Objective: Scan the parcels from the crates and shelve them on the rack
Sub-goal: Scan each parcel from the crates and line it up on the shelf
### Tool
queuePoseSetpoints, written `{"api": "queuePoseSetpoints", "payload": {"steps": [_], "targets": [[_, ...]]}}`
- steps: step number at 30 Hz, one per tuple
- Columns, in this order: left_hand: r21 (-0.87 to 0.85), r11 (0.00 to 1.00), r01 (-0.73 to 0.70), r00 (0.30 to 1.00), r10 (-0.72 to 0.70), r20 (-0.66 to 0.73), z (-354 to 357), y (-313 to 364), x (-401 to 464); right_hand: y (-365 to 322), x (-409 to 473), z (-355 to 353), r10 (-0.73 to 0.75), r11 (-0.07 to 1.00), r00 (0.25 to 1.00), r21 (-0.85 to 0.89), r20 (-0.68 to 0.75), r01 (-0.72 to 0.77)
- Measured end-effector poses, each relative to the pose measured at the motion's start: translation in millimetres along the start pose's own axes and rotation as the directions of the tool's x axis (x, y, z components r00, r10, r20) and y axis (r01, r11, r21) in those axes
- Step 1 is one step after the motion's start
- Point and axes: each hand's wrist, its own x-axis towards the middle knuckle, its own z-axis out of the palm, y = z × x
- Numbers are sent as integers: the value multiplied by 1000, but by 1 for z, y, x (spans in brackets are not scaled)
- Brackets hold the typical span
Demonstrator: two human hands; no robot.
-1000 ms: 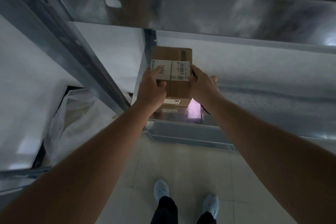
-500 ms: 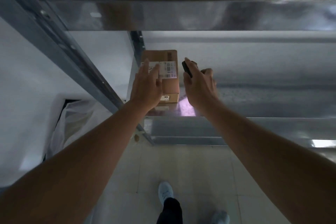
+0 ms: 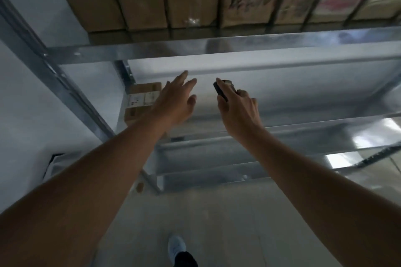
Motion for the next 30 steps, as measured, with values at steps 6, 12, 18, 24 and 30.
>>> {"api": "queuePoseSetpoints", "payload": {"steps": [6,12,18,24,30], "targets": [[-20,985,-169,985,168,-36,-2,120,-13,67,-61,-109,12,998,996,-56,-86,-17],[-10,937,-350,936,349,-39,-3,244,-6,134,-110,-202,87,991,976,-84,-198,-106],[-48,859,-510,860,508,-36,2,370,27,205,-140,-290,170,969,925,-111,-340,-219],[-33,746,-665,747,664,-45,18,501,77,292,-143,-370,231,942,837,-100,-497,-319],[-5,599,-800,599,800,3,51,640,138,399,-132,-440,281,892,729,-110,-624,-438]]}}
